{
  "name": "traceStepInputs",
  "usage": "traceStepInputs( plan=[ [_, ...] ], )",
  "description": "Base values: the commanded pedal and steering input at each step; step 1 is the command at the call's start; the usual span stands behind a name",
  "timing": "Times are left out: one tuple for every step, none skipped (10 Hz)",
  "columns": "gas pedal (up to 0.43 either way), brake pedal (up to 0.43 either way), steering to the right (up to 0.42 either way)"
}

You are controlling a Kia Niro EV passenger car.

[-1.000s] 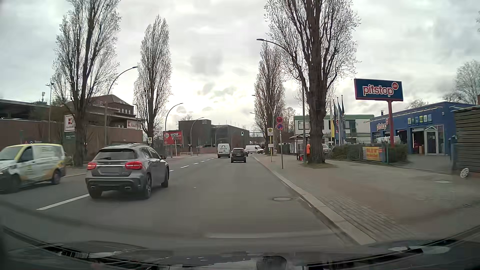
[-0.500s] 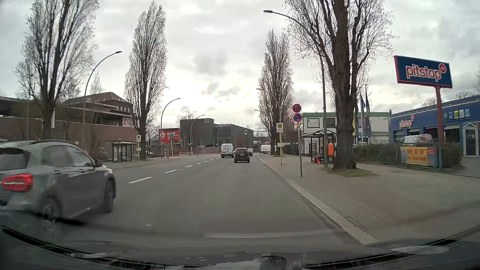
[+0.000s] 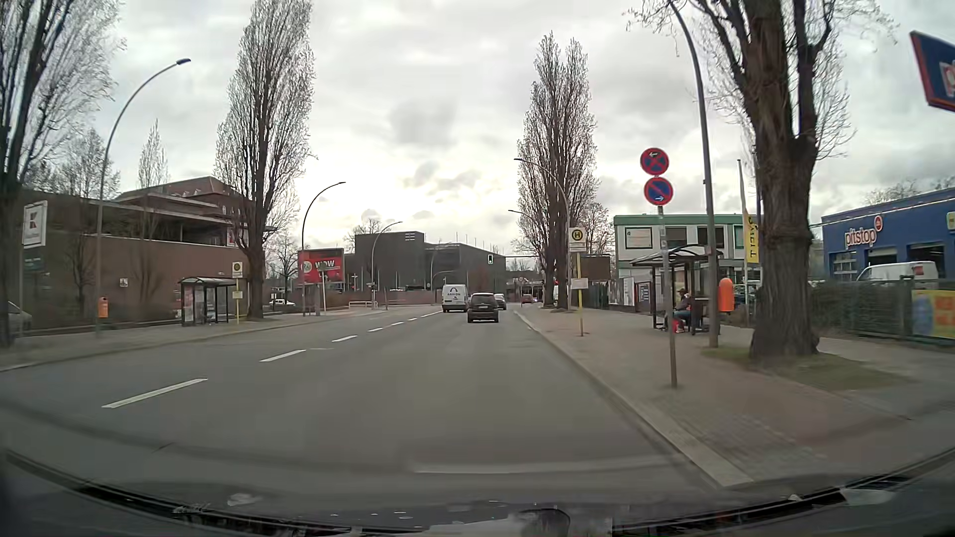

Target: Follow the waypoints while adhering to traffic rules and regulations

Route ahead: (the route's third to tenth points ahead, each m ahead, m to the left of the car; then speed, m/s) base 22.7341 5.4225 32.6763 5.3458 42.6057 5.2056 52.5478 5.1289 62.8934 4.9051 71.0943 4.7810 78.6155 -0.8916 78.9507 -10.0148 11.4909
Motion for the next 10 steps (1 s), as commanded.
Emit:
traceStepInputs(
  plan=[
    [0.000, 0.012, -0.003],
    [0.000, 0.012, -0.003],
    [0.000, 0.012, -0.003],
    [0.000, 0.012, -0.003],
    [0.000, 0.012, -0.003],
    [0.000, 0.012, -0.003],
    [0.000, 0.012, -0.003],
    [0.000, 0.012, 0.000],
    [0.000, 0.012, 0.003],
    [0.000, 0.012, 0.002]
  ],
)
